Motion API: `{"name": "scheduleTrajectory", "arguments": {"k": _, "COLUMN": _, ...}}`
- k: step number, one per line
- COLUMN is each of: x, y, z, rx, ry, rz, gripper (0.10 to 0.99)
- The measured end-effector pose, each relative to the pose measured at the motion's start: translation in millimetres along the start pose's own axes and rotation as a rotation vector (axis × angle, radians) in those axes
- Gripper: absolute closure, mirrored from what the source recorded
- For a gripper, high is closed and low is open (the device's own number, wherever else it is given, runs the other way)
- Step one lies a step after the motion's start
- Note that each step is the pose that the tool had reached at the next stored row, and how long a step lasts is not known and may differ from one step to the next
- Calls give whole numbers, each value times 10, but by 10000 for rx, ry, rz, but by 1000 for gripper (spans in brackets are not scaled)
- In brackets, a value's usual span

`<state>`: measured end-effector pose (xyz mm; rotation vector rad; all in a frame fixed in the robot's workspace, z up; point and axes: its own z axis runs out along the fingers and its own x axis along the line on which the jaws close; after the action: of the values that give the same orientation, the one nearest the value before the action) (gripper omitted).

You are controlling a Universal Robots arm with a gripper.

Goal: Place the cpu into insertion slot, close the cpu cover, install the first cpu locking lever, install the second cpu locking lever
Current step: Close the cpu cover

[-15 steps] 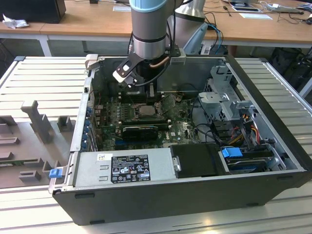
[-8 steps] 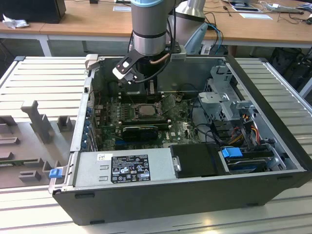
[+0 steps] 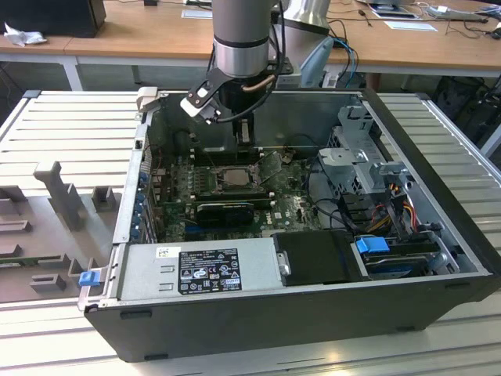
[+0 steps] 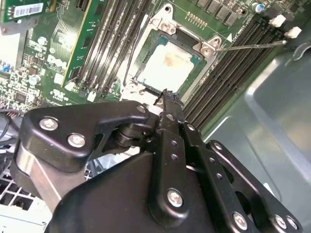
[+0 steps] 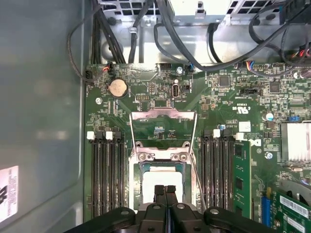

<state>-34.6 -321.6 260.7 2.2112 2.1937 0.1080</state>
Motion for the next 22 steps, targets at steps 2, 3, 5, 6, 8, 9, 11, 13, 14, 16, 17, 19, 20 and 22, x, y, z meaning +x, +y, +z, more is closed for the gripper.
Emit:
{"name": "scheduleTrajectory", "arguments": {"k": 2, "x": 1, "y": 6, "z": -3, "rx": -2, "ry": 2, "rz": 0, "gripper": 980}}
{"name": "scheduleTrajectory", "arguments": {"k": 3, "x": 1, "y": 23, "z": -3, "rx": 0, "ry": 0, "rz": 2, "gripper": 980}}
{"name": "scheduleTrajectory", "arguments": {"k": 5, "x": 1, "y": 39, "z": -1, "rx": 0, "ry": 2, "rz": 2, "gripper": 980}}
{"name": "scheduleTrajectory", "arguments": {"k": 6, "x": 1, "y": 56, "z": 0, "rx": 0, "ry": 1, "rz": 2, "gripper": 980}}
{"name": "scheduleTrajectory", "arguments": {"k": 8, "x": 1, "y": 82, "z": 2, "rx": 0, "ry": 0, "rz": 1, "gripper": 980}}
{"name": "scheduleTrajectory", "arguments": {"k": 9, "x": 1, "y": 93, "z": 1, "rx": 1, "ry": -1, "rz": 0, "gripper": 980}}
{"name": "scheduleTrajectory", "arguments": {"k": 11, "x": 2, "y": 94, "z": -19, "rx": 0, "ry": 0, "rz": 1, "gripper": 980}}
{"name": "scheduleTrajectory", "arguments": {"k": 13, "x": 3, "y": 96, "z": -45, "rx": -1, "ry": 1, "rz": 1, "gripper": 980}}
{"name": "scheduleTrajectory", "arguments": {"k": 14, "x": 3, "y": 96, "z": -47, "rx": -1, "ry": 3, "rz": 1, "gripper": 980}}
{"name": "scheduleTrajectory", "arguments": {"k": 16, "x": 3, "y": 96, "z": -52, "rx": -1, "ry": 1, "rz": 1, "gripper": 980}}
{"name": "scheduleTrajectory", "arguments": {"k": 17, "x": 4, "y": 96, "z": -54, "rx": 0, "ry": 1, "rz": 1, "gripper": 980}}
{"name": "scheduleTrajectory", "arguments": {"k": 19, "x": 4, "y": 97, "z": -57, "rx": 0, "ry": 2, "rz": 1, "gripper": 980}}
{"name": "scheduleTrajectory", "arguments": {"k": 20, "x": 4, "y": 97, "z": -59, "rx": 0, "ry": 0, "rz": 1, "gripper": 980}}
{"name": "scheduleTrajectory", "arguments": {"k": 22, "x": 4, "y": 97, "z": -61, "rx": -1, "ry": 1, "rz": 1, "gripper": 980}}
